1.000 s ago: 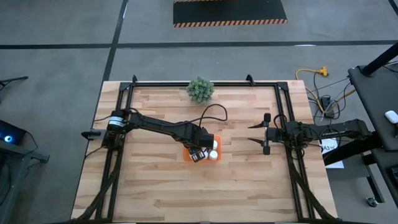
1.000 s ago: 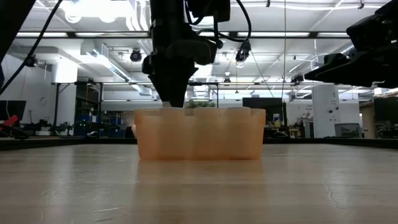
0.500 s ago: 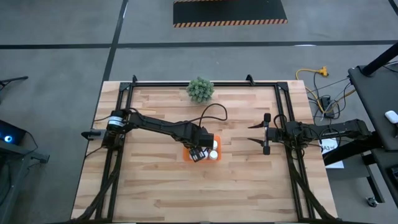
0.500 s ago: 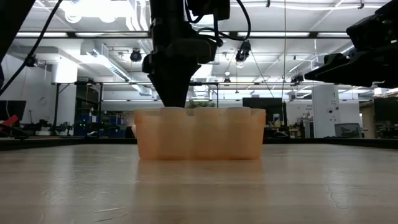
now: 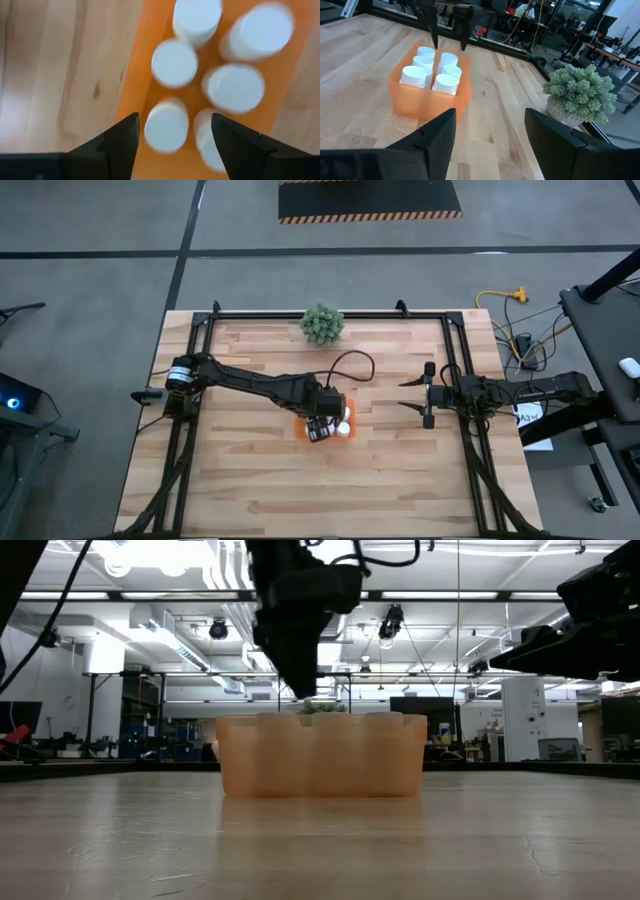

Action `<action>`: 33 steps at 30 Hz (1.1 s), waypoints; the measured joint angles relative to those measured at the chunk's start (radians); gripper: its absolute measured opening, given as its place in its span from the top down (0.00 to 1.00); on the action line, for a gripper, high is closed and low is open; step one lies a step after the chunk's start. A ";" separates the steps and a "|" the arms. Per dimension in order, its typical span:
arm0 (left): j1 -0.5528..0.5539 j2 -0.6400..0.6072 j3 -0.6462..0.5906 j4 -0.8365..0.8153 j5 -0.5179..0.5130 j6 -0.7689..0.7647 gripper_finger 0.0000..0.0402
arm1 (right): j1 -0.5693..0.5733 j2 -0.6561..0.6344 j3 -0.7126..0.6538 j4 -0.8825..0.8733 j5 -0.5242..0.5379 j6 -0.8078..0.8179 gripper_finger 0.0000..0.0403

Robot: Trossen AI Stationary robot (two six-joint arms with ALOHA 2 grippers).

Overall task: Pick and place pill bottles into a basket
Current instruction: Return to Home Position

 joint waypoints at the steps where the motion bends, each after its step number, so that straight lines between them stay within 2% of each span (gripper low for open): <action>1: 0.000 0.000 0.000 0.023 0.000 0.000 0.43 | 0.000 0.000 0.000 0.000 0.000 0.000 0.44; 13: 0.002 -0.002 0.002 0.484 -0.001 0.012 0.43 | 0.000 0.000 0.000 0.000 0.000 0.000 0.44; 18: -0.005 0.000 -0.010 0.555 -0.003 0.204 0.43 | 0.000 0.000 0.000 0.000 0.000 0.000 0.44; 20: -0.013 0.001 -0.041 0.655 0.004 0.278 0.43 | 0.000 0.000 0.000 0.000 0.000 0.000 0.44; 22: -0.018 -0.013 -0.106 0.812 0.069 0.349 0.43 | 0.000 0.000 0.000 0.000 0.000 0.000 0.44; 24: -0.019 -0.035 -0.192 1.013 0.186 0.414 0.43 | 0.000 0.000 0.000 0.000 0.000 0.000 0.44; 26: -0.016 -0.078 -0.285 1.161 0.270 0.426 0.43 | 0.000 0.000 0.000 0.000 0.000 0.000 0.44; 30: -0.010 -0.197 -0.477 1.327 0.263 0.409 0.43 | 0.000 -0.001 0.000 0.000 0.000 0.000 0.44; 33: -0.017 -0.279 -0.674 1.654 0.245 0.422 0.43 | 0.000 0.001 0.000 0.000 -0.001 0.000 0.44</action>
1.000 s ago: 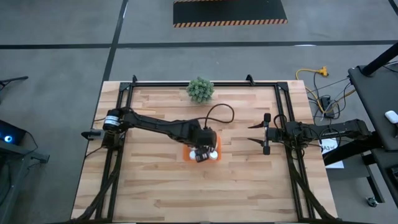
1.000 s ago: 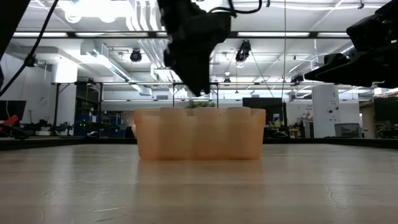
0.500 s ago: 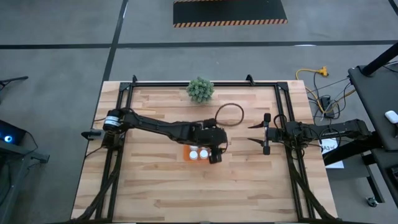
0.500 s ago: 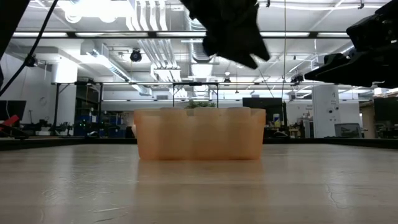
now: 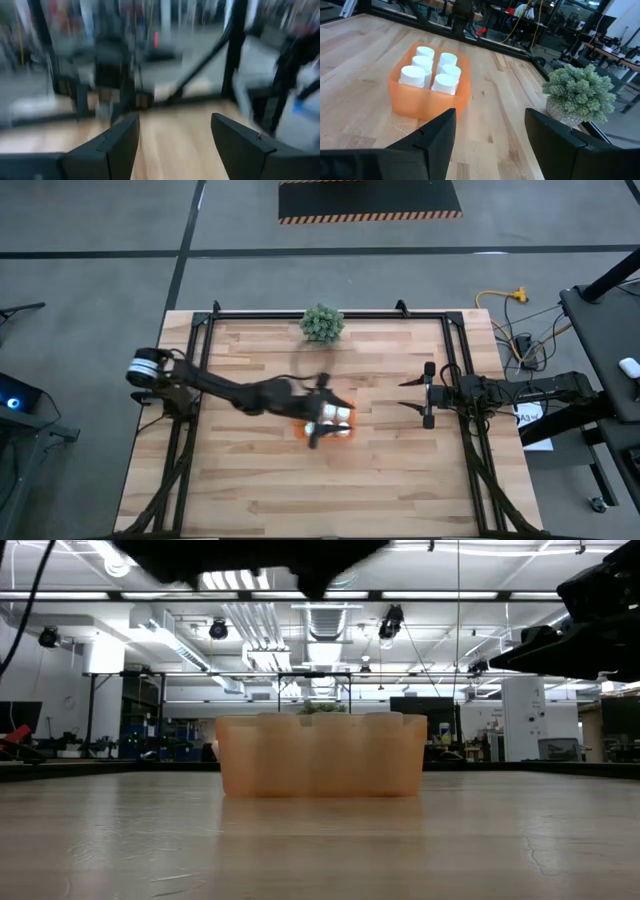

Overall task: Pick and place pill bottles into a basket
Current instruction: Return to Home Position

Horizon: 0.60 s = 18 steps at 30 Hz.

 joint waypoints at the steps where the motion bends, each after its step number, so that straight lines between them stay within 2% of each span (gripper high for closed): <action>1: -0.002 -0.024 -0.075 0.137 0.001 0.013 0.43 | -0.001 0.001 0.000 0.002 0.002 0.000 0.44; 5: -0.003 -0.073 -0.362 0.621 0.005 0.020 0.43 | 0.000 0.000 0.000 0.001 0.001 0.000 0.44; 8: -0.002 -0.095 -0.521 0.799 -0.005 0.017 0.43 | 0.000 0.000 0.000 0.001 0.001 0.000 0.44; 13: -0.002 -0.165 -0.661 0.843 -0.042 -0.022 0.43 | 0.000 -0.001 0.000 0.001 0.001 0.000 0.44; 18: -0.002 -0.219 -0.723 0.844 -0.051 -0.010 0.43 | 0.000 -0.001 0.000 0.001 0.001 0.000 0.44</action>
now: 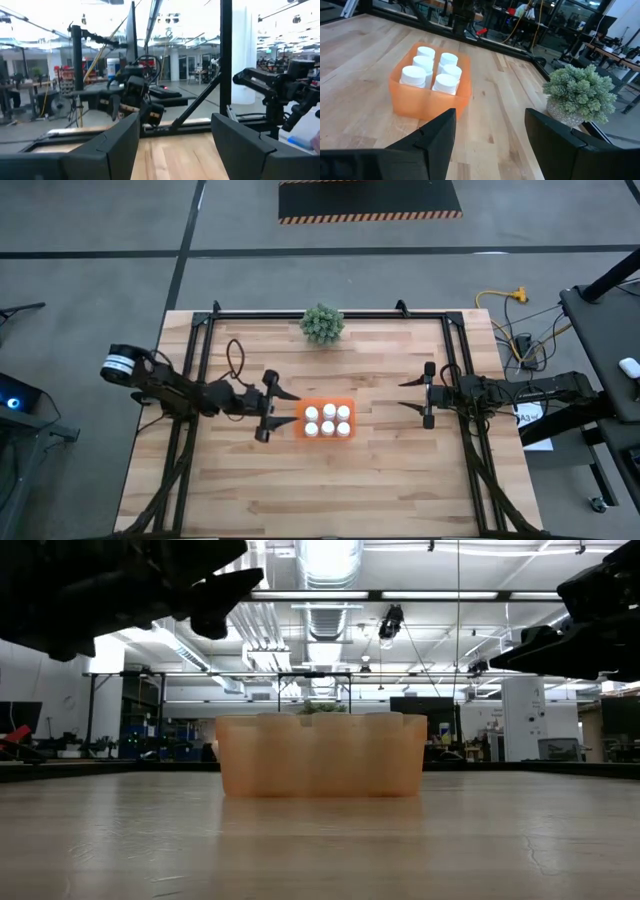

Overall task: Pick and place pill bottles into a basket
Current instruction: Return to Home Position

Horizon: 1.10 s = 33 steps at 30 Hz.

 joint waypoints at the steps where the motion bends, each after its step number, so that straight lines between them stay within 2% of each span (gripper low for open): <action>1: 0.000 -0.010 -0.008 0.004 0.000 0.003 0.43 | 0.000 0.000 0.000 0.000 0.000 0.000 0.44; 12: 0.001 -0.106 -0.131 -0.001 0.000 0.000 0.43 | 0.000 0.000 0.000 0.000 0.000 0.000 0.44; 21: -0.001 -0.286 -0.269 -0.003 0.001 -0.024 0.43 | 0.000 0.000 0.000 0.000 0.000 0.000 0.44; 28: -0.001 -0.412 -0.279 -0.188 0.000 -0.023 0.43 | 0.000 0.000 0.000 0.000 0.000 0.000 0.44; 33: -0.001 -0.548 -0.279 -0.333 0.000 -0.018 0.43 | 0.000 0.000 0.000 0.000 0.000 0.000 0.44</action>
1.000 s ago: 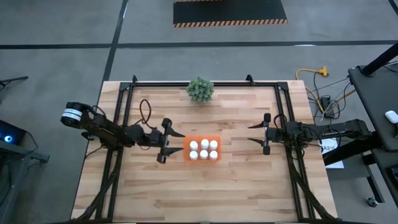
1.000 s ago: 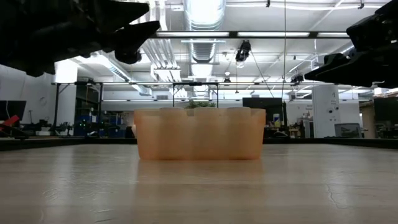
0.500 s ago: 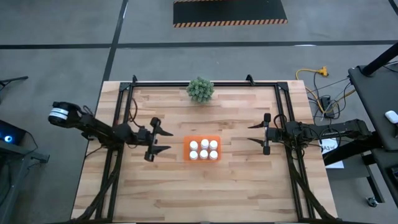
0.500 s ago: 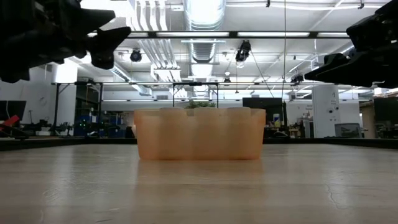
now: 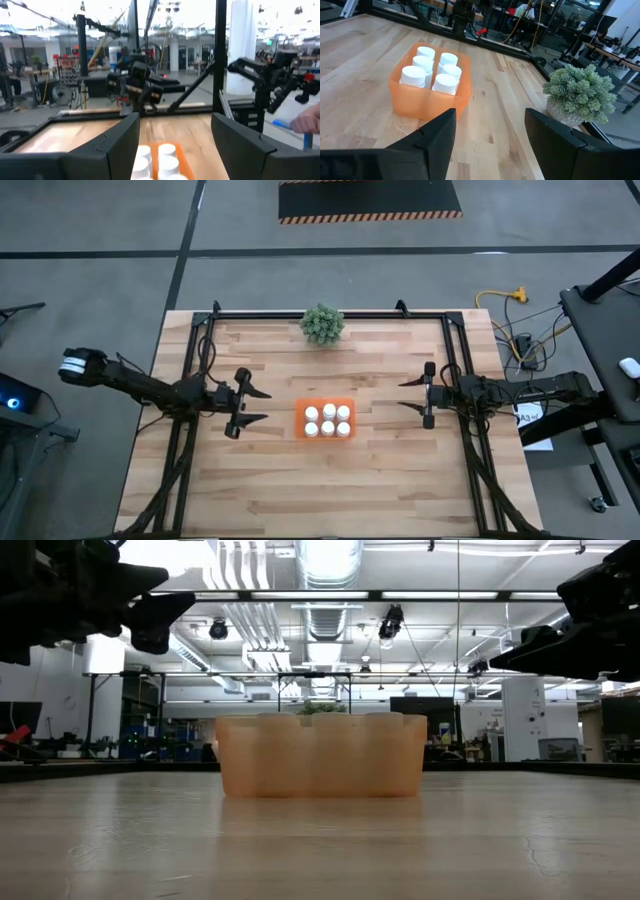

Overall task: Pick and place pill bottles into a basket
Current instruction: Return to Home Position

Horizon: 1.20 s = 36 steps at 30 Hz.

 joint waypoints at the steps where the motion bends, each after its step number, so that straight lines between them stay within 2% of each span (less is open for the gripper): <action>1: 0.000 -0.032 0.000 -0.047 0.000 0.000 0.43 | 0.000 0.000 0.000 0.000 0.000 0.000 0.44; 13: 0.000 -0.419 -0.001 -0.515 0.010 -0.002 0.43 | 0.000 0.000 0.000 0.000 0.000 0.000 0.44; 26: 0.000 -0.887 -0.002 -0.917 0.012 0.014 0.43 | 0.000 0.000 0.000 0.000 0.000 0.000 0.44; 33: 0.000 -0.817 0.028 -0.936 0.014 0.021 0.43 | 0.000 -0.001 0.000 0.001 0.000 0.000 0.44; 36: 0.000 -0.833 0.026 -0.945 0.014 0.022 0.43 | -0.001 -0.001 0.000 0.000 0.001 0.000 0.44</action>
